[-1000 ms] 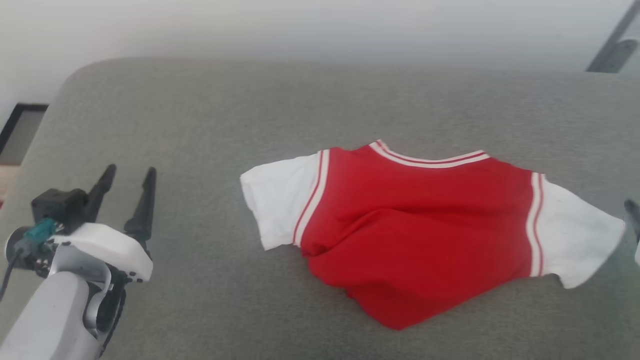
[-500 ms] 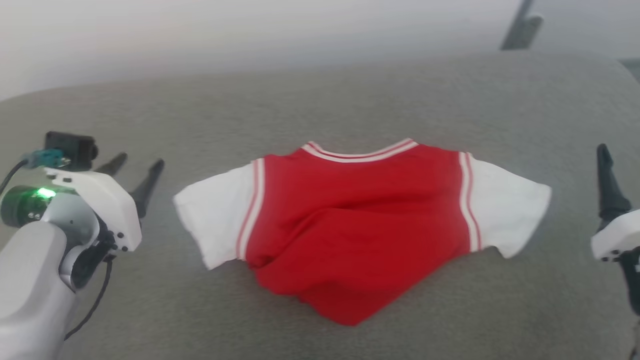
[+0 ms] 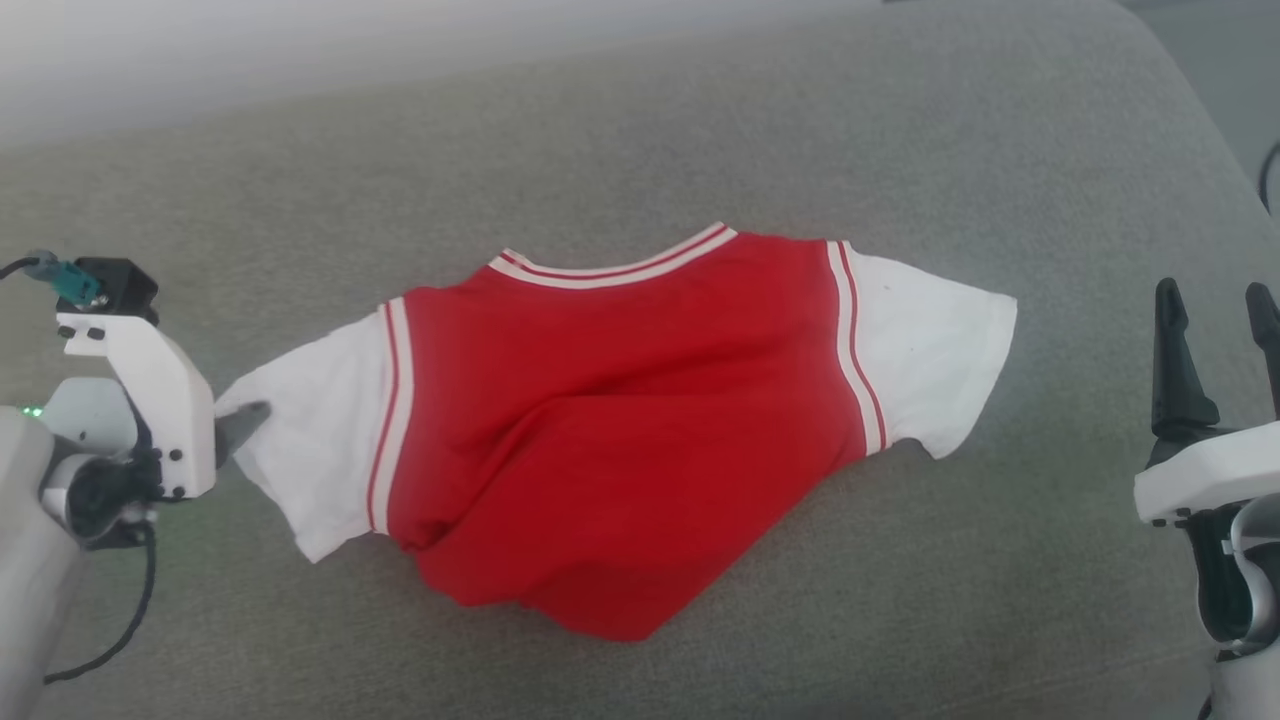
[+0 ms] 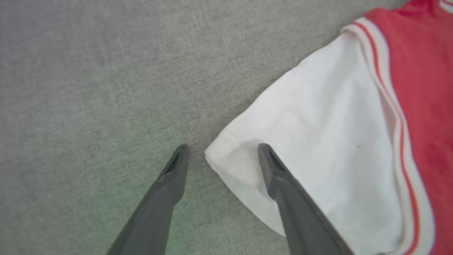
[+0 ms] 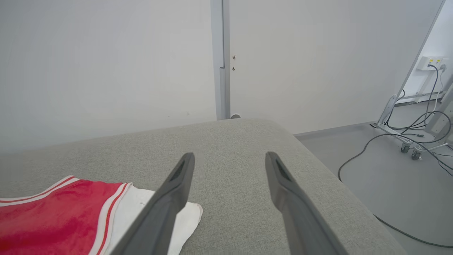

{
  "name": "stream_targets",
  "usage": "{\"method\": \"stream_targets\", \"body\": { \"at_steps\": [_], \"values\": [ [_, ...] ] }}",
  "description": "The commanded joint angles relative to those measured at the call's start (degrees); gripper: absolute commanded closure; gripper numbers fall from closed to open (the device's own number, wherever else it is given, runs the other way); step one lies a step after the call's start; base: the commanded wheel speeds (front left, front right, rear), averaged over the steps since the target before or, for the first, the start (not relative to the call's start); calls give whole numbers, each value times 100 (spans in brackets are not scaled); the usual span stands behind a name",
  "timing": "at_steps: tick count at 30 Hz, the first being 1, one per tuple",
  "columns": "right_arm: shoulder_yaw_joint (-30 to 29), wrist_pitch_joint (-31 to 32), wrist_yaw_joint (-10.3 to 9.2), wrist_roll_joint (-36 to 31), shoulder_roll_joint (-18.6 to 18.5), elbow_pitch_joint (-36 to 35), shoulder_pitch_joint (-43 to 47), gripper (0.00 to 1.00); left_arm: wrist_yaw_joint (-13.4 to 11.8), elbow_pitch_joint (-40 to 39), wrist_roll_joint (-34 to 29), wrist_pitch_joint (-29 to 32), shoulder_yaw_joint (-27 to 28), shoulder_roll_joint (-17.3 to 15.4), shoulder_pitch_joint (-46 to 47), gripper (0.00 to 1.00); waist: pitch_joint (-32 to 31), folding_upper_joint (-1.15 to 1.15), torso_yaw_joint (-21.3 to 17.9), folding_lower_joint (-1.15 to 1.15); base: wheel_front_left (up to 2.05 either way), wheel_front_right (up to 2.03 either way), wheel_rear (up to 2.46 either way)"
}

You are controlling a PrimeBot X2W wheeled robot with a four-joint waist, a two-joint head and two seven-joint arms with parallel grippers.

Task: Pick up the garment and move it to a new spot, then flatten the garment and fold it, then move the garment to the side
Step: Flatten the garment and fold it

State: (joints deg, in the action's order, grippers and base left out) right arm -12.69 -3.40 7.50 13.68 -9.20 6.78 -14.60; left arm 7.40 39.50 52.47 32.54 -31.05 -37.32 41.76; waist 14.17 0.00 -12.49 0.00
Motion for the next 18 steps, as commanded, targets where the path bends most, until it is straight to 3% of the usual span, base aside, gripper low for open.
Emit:
{"method": "stream_targets", "body": {
  "at_steps": [1,7,8,9,18],
  "values": [
    [8,21,-2,43,39,-26,11,0,9,135,7,106,-23,3,94,0,102,0,-76,0,0,0,0],
    [79,184,-2,220,31,-15,-40,0,-4,759,162,393,-112,165,186,0,242,0,-117,0,0,0,0],
    [117,264,-2,284,7,-6,-47,0,-5,821,203,456,-140,210,183,63,256,0,-116,0,0,0,0],
    [158,355,-2,366,-23,-2,-55,0,-5,920,263,501,-143,239,169,100,271,0,-109,0,0,0,0],
    [550,1695,-2,948,-509,341,-502,0,3,903,466,549,-420,420,432,100,401,0,105,0,0,0,0]
  ]
}}
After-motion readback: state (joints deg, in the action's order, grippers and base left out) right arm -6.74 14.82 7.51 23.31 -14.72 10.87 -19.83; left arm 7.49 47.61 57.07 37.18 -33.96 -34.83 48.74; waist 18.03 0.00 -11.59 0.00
